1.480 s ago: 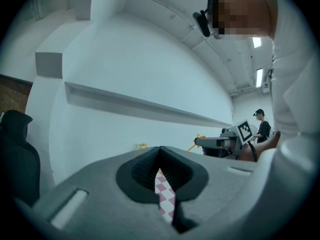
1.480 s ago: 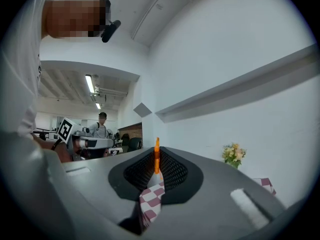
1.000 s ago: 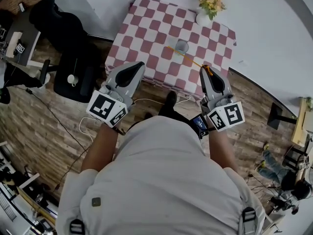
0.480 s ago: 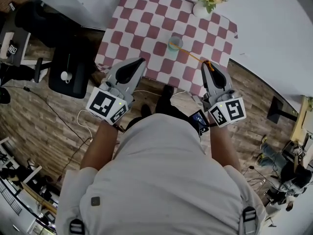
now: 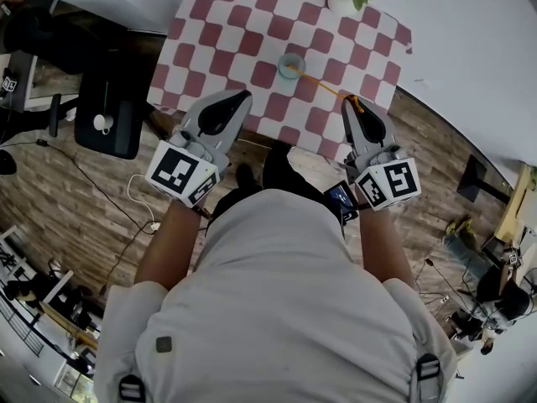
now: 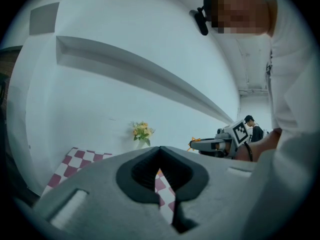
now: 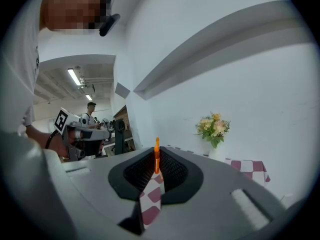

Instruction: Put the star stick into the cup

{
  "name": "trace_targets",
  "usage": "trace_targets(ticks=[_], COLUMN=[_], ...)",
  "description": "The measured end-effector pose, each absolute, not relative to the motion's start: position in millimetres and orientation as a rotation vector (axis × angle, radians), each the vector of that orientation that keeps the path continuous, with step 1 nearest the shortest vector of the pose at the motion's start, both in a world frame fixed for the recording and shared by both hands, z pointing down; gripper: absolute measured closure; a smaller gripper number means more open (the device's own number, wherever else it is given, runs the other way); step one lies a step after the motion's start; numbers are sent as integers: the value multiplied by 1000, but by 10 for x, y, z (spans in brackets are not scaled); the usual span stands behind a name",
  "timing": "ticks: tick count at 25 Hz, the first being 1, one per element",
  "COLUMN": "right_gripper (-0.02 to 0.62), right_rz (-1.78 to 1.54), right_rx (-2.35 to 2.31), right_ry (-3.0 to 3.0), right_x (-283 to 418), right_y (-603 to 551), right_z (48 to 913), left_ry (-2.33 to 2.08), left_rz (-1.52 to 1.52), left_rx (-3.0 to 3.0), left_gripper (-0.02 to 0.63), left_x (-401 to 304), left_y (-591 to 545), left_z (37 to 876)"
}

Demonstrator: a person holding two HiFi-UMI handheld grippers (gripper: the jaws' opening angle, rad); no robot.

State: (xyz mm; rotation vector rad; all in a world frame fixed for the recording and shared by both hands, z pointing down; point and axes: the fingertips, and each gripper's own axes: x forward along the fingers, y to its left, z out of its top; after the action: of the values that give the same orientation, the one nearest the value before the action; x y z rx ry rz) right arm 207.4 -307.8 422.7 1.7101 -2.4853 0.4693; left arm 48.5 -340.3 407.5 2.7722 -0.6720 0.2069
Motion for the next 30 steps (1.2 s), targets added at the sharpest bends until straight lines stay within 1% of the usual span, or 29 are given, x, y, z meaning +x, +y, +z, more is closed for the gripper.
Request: trace_targets(ticks=[12,23,30], right_gripper=[565,565,565], right_rz=[559,627,650], right_rx=[1629,1508,1454], right_ry=[-2471,-2441,-2425], right_x=[2204,2114,2046], right_y=[-3417,-3603,-3701], right_z=[4716,5208,5410], left_ry=[-677,-674,-687], left_rz=[292,341,344], left_rx=[2696,2650,2640], left_gripper=[604,604,604], left_x=[687,775,774], left_y=[-3577,-3705,-3789], left_z=[4519,4835,4899])
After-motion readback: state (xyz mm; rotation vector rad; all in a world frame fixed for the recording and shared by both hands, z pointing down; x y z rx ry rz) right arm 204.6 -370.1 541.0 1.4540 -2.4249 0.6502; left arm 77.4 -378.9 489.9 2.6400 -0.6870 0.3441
